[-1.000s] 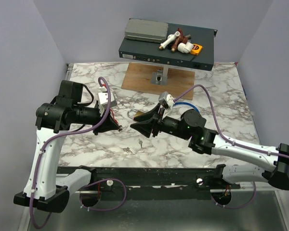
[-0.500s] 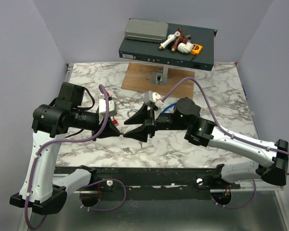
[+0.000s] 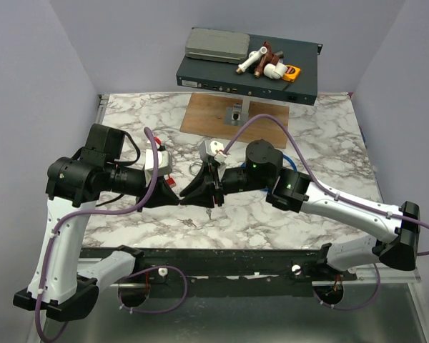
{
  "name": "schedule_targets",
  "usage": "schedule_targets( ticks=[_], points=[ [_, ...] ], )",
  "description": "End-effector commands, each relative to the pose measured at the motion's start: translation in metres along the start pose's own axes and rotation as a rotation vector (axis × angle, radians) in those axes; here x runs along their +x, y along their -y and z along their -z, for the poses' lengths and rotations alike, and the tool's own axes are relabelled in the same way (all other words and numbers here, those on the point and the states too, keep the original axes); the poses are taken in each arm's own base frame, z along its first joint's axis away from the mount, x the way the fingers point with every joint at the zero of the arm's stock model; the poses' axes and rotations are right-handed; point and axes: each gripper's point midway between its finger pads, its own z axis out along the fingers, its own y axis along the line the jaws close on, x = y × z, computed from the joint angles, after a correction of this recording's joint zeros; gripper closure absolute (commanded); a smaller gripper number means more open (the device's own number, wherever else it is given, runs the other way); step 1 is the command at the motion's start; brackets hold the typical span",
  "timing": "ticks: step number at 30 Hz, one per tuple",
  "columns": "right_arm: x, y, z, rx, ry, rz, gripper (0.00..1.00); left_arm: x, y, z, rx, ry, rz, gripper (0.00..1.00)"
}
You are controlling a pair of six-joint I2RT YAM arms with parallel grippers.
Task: Unlock with the key
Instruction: Pick up the key from the center of the board.
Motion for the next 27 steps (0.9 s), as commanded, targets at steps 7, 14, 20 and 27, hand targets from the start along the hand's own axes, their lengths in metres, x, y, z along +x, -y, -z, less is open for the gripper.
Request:
schedule_targets(
  ticks=[7, 14, 20, 27],
  points=[
    [-0.005, -0.002, -0.001, -0.022, -0.02, 0.014, 0.98, 0.0, 0.019, 0.001, 0.058, 0.015, 0.034, 1.0],
    [0.005, 0.0, -0.001, -0.011, -0.05, -0.012, 0.99, 0.0, 0.018, 0.001, 0.057, 0.015, 0.033, 1.0],
    [0.017, 0.012, 0.0, 0.065, -0.075, -0.052, 0.99, -0.005, 0.014, 0.001, 0.042, 0.027, 0.029, 1.0],
    [0.023, 0.02, 0.0, 0.128, -0.02, -0.124, 0.99, -0.008, -0.004, -0.001, -0.012, 0.012, 0.074, 0.8]
  ],
)
